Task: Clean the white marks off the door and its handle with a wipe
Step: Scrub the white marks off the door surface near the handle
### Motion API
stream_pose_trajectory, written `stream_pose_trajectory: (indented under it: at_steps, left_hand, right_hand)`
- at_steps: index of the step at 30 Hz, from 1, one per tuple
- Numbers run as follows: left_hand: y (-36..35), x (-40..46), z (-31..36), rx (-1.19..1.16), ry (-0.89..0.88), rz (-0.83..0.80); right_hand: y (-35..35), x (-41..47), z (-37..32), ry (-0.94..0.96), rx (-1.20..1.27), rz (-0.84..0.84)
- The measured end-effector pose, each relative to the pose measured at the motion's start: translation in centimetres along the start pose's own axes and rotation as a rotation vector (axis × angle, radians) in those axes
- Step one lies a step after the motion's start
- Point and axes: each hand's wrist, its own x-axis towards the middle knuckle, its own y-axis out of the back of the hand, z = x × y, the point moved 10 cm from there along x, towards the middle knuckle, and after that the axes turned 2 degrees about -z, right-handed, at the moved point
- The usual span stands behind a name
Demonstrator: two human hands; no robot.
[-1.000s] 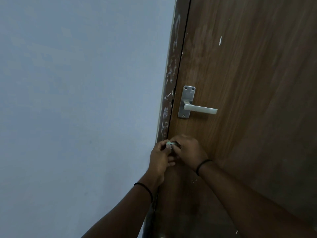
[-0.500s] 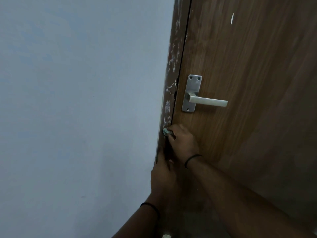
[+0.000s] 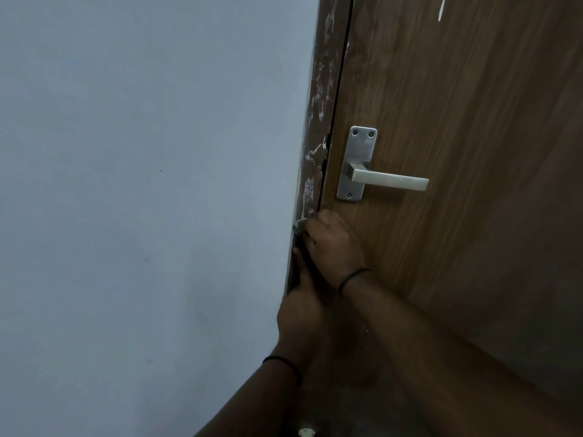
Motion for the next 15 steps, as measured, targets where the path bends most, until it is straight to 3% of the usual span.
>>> stream_pose_trajectory:
  at_steps: [3, 12, 15]
  left_hand:
    - [0.3, 0.3, 0.5, 0.099, -0.006, 0.012]
    - [0.3, -1.3, -0.5, 0.118, 0.036, -0.038]
    - [0.9, -1.8, 0.2, 0.068, 0.002, -0.018]
  right_hand:
    - [-1.3, -1.6, -0.1, 0.061, -0.075, -0.100]
    - [-2.2, -3.7, -0.2, 0.107, -0.160, -0.148]
    - [-0.4, -1.8, -0.1, 0.054, -0.152, -0.058]
